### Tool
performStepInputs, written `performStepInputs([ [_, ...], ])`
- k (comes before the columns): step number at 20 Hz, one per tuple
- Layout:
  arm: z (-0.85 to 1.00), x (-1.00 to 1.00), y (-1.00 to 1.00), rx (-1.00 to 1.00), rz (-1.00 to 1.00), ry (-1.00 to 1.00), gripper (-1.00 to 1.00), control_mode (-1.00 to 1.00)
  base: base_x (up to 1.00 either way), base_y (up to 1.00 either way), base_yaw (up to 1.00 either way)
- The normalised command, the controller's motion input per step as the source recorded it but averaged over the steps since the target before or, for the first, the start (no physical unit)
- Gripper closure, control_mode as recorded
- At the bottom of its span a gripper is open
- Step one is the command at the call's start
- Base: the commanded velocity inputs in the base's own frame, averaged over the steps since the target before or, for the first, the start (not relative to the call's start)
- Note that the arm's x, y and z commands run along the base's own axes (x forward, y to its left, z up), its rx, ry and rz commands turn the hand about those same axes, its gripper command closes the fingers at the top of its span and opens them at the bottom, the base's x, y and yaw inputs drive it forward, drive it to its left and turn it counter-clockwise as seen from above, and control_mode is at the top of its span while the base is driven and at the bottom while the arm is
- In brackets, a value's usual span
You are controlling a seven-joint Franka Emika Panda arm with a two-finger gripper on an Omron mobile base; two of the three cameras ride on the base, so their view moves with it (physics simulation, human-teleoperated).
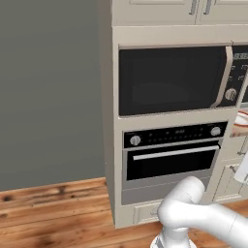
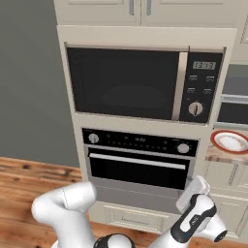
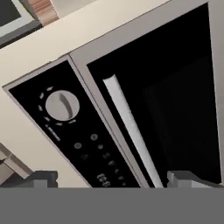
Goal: Take the baked cake out of the oven and place it on the plate for cooling. Then close the oven door.
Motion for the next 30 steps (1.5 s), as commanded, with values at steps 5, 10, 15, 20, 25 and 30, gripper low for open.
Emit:
performStepInputs([
  [5, -0.38, 0.15, 0.21, 0.01, -0.05, -0.12, -1.00, -1.00, 0.00, 0.00, 0.00],
  [10, -0.29, 0.33, 0.36, 0.00, -0.05, -0.13, -1.00, -1.00, 0.00, 0.00, 0.00],
  [15, -0.12, 0.52, 0.38, 0.00, -0.06, -0.10, -1.00, -1.00, 0.00, 0.00, 0.00],
  [20, -0.03, 0.53, 0.05, 0.00, -0.09, -0.01, -1.00, -1.00, 0.00, 0.00, 0.00],
  [25, -0.05, 0.33, 0.00, -0.02, -0.07, 0.00, -1.00, -1.00, 0.00, 0.00, 0.00],
  [30, -0.10, 0.11, 0.09, -0.13, -0.04, -0.05, -1.00, -1.00, 0.00, 0.00, 0.00],
])
